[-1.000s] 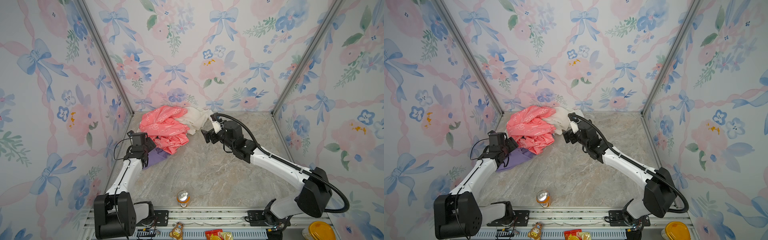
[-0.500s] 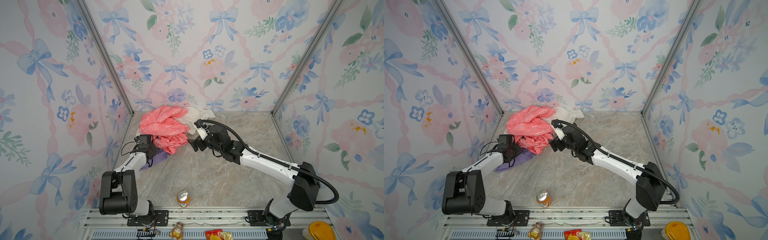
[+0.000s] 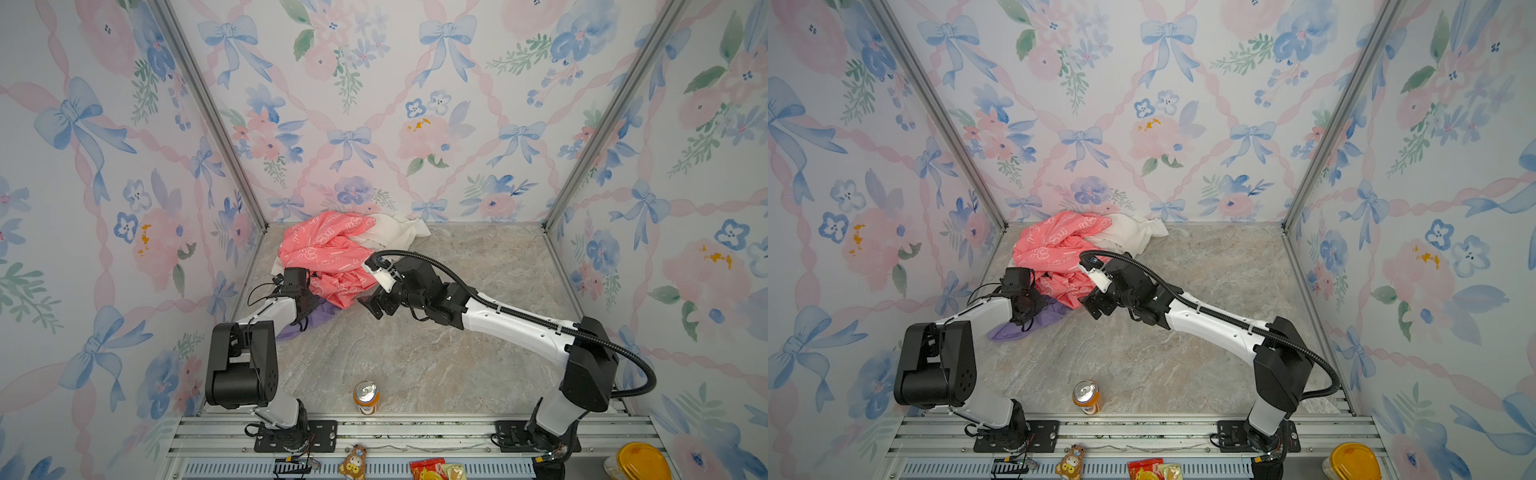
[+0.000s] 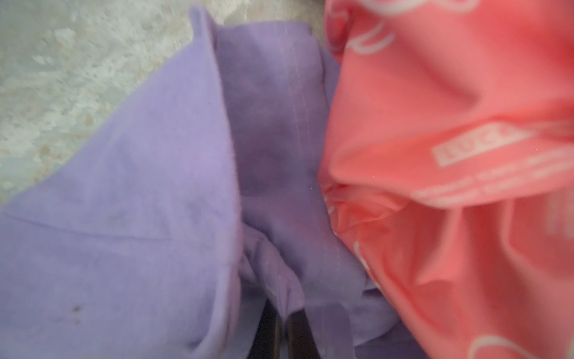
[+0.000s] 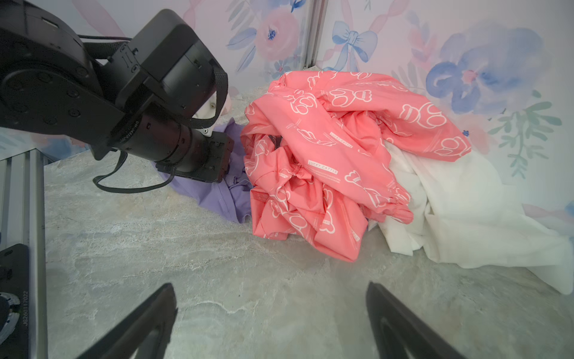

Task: Pick out a specific cloth from the pile
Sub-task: 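Grasp the purple cloth with the left gripper and lift it high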

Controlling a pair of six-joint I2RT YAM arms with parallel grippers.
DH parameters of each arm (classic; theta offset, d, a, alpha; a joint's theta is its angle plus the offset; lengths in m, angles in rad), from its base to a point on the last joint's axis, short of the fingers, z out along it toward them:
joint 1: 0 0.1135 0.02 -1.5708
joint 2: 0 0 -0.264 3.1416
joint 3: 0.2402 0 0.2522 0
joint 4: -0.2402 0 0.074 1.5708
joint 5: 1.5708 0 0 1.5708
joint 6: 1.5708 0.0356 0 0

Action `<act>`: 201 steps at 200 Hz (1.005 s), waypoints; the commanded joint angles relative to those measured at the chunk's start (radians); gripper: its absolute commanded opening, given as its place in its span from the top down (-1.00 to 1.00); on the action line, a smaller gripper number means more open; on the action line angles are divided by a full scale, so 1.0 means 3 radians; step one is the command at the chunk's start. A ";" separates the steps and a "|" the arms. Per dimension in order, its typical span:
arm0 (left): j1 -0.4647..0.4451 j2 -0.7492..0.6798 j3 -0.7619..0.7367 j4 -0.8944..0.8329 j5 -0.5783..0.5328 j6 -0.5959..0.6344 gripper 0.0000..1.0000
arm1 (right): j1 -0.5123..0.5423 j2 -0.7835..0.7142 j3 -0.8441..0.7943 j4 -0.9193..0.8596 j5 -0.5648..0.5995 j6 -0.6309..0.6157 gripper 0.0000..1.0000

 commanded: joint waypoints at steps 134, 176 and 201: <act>-0.0011 -0.1640 0.0380 0.0345 -0.0207 0.0274 1.00 | 0.0047 0.0213 0.0340 -0.0091 -0.0228 -0.0050 -0.94; -0.0011 -0.1719 0.0737 0.0492 0.0060 0.0434 1.00 | 0.0049 0.0242 0.0428 -0.0156 -0.0248 -0.0136 -0.94; -0.0012 -0.1765 0.0883 0.0625 0.0114 0.0529 1.00 | 0.0050 0.0228 0.0436 -0.0173 -0.0246 -0.0187 -0.94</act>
